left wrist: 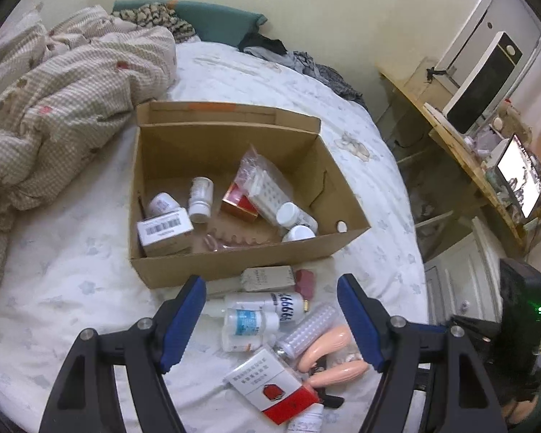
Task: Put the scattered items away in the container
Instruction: 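Move both grippers back toward the items beside the box, then grasp the flesh-coloured toy with the right gripper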
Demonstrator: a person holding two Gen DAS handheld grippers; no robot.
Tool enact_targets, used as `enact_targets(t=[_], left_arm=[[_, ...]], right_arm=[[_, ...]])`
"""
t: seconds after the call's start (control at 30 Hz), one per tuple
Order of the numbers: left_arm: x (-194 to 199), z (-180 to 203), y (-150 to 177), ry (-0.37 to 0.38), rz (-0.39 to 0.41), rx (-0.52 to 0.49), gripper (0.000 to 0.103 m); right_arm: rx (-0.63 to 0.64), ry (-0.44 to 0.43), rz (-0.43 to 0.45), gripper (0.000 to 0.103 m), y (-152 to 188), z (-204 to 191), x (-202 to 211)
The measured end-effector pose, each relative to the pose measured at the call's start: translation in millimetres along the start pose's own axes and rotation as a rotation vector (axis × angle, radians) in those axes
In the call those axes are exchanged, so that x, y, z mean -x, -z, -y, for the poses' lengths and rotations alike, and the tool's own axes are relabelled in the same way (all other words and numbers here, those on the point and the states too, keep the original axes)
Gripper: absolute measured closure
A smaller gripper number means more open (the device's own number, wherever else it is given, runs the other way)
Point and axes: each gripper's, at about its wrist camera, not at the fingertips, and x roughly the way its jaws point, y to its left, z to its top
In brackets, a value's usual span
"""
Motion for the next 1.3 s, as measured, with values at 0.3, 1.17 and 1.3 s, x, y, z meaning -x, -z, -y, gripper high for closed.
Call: enact_targets(t=[0.3, 1.17, 1.3], left_arm=[[7.9, -11.7, -2.0, -0.034, 0.011, 0.047, 0.026], [-8.6, -40.1, -1.2, 0.104, -0.104, 0.207, 0.026], [-8.9, -39.4, -1.2, 0.108, -0.108, 0.202, 0.027]], right_arm=[[-0.104, 0.028, -0.077, 0.026, 25.2, 32.2, 12.2], [0.965, 0.457, -0.486, 0.073, 59.7, -89.0, -140.6], [0.789, 0.320, -0.362, 0.077, 39.2, -82.4, -91.0]])
